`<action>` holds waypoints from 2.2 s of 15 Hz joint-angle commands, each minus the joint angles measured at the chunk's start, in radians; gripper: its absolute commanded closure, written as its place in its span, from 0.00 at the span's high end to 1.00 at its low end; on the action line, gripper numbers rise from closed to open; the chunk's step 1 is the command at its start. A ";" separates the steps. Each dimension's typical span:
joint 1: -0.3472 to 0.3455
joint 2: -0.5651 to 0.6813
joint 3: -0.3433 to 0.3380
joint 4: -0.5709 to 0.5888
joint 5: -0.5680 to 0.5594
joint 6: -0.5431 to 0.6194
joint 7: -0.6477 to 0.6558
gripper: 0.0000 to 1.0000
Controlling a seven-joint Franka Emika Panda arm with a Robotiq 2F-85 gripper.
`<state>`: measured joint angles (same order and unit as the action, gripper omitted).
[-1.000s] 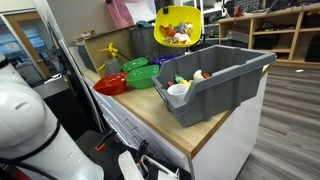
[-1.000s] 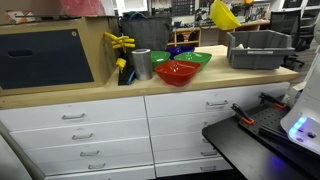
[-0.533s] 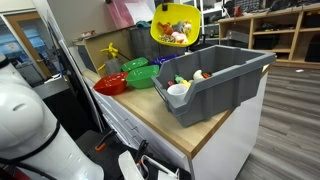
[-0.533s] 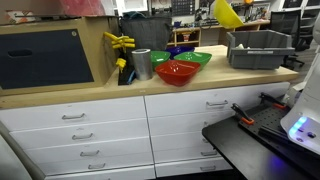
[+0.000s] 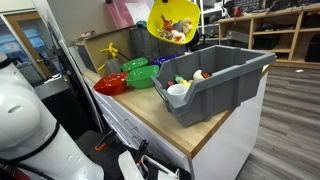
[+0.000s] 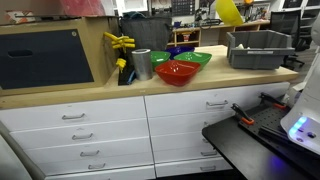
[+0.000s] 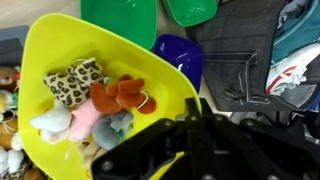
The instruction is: Pour the plush toys out of the yellow bowl and into the grey container.
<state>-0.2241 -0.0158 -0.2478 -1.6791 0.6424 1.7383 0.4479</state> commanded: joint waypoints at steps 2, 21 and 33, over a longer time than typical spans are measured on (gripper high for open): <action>-0.026 0.047 -0.018 0.073 0.092 -0.100 -0.017 0.01; -0.129 0.146 -0.072 0.184 0.293 -0.262 0.000 0.01; -0.207 0.229 -0.082 0.318 0.479 -0.400 0.011 0.01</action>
<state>-0.4096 0.1790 -0.3219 -1.4236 1.0659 1.3984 0.4376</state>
